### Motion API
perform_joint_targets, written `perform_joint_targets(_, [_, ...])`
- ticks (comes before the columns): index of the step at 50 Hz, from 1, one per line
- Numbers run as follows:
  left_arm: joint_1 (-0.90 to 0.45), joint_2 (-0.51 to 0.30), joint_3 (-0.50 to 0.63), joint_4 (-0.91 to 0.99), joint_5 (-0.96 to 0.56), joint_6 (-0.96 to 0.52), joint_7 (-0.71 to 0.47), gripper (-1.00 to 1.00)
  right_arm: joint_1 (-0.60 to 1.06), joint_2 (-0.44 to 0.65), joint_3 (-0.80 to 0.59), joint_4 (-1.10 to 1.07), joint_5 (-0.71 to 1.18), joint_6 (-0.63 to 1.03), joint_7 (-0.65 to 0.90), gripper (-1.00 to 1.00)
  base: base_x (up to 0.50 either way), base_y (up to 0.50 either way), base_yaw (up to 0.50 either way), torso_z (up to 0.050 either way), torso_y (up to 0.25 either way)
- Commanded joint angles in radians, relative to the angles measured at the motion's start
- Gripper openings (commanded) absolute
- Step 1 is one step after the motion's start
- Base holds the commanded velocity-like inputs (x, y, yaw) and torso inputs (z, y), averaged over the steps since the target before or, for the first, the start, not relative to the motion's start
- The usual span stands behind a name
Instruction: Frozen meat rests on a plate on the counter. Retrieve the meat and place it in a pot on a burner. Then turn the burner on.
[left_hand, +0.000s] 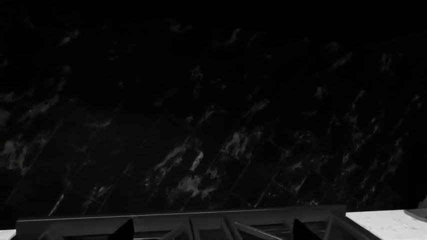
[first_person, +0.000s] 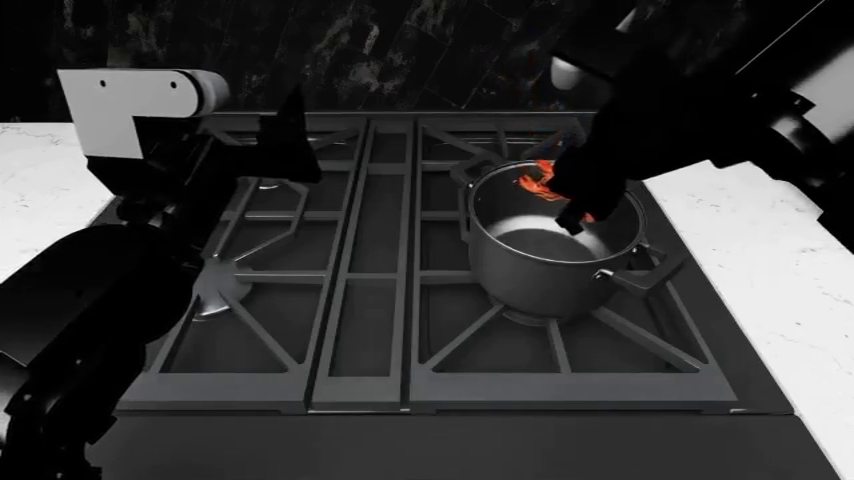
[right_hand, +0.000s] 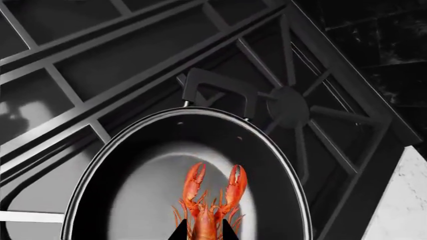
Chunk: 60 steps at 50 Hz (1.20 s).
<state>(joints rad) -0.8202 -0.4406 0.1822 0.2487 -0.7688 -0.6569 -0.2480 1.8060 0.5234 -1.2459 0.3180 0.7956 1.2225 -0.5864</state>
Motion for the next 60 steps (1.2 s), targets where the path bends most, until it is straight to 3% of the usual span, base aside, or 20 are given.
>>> perform_joint_targets(1, [0.003, -0.002, -0.004, -0.006, -0.003, 0.006, -0.001, 1.00, 0.007, -0.025, -0.034, 0.041, -0.026, -0.024, -0.037, -1.00, 0.00, 0.00, 0.00, 0.000, 0.000])
perform_joint_targets(60, [-0.001, -0.003, 0.000, -0.033, -0.008, 0.022, -0.003, 1.00, -0.030, -0.061, -0.106, 0.106, -0.064, -0.080, -0.085, -1.00, 0.00, 0.00, 0.00, 0.000, 0.000])
